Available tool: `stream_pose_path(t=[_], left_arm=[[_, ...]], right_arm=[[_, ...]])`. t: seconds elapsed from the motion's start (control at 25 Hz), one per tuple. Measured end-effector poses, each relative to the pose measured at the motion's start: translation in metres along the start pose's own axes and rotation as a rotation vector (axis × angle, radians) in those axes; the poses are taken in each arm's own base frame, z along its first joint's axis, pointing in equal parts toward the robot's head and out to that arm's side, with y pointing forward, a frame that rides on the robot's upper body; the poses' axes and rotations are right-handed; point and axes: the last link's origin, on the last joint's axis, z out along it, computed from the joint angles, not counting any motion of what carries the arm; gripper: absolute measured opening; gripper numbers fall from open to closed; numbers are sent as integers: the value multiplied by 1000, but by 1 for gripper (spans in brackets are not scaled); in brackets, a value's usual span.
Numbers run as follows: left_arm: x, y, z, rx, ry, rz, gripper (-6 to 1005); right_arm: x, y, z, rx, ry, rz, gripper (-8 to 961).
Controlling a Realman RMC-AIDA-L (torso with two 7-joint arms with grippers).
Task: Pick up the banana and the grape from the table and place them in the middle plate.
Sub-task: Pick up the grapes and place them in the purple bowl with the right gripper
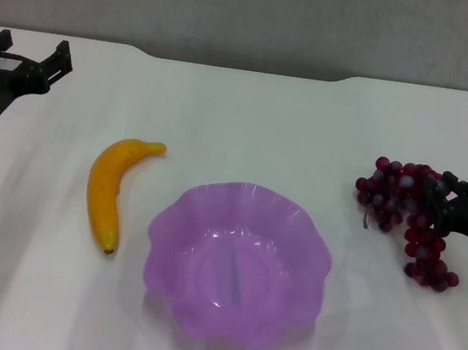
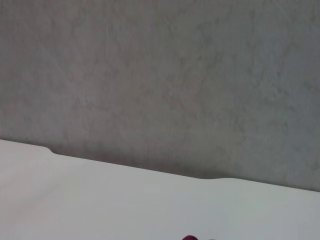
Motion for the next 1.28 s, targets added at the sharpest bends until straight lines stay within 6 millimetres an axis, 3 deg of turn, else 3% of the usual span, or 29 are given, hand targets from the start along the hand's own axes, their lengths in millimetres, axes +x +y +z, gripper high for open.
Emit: stream_pose_path(t=[0.52, 1.28], left_arm=[[-1, 1, 0, 0, -1, 0, 893], [-4, -2, -2, 4, -12, 3, 893]], right_arm=[[-1, 0, 0, -2, -8, -3, 282], [-39, -8, 5, -14, -143, -102, 255]])
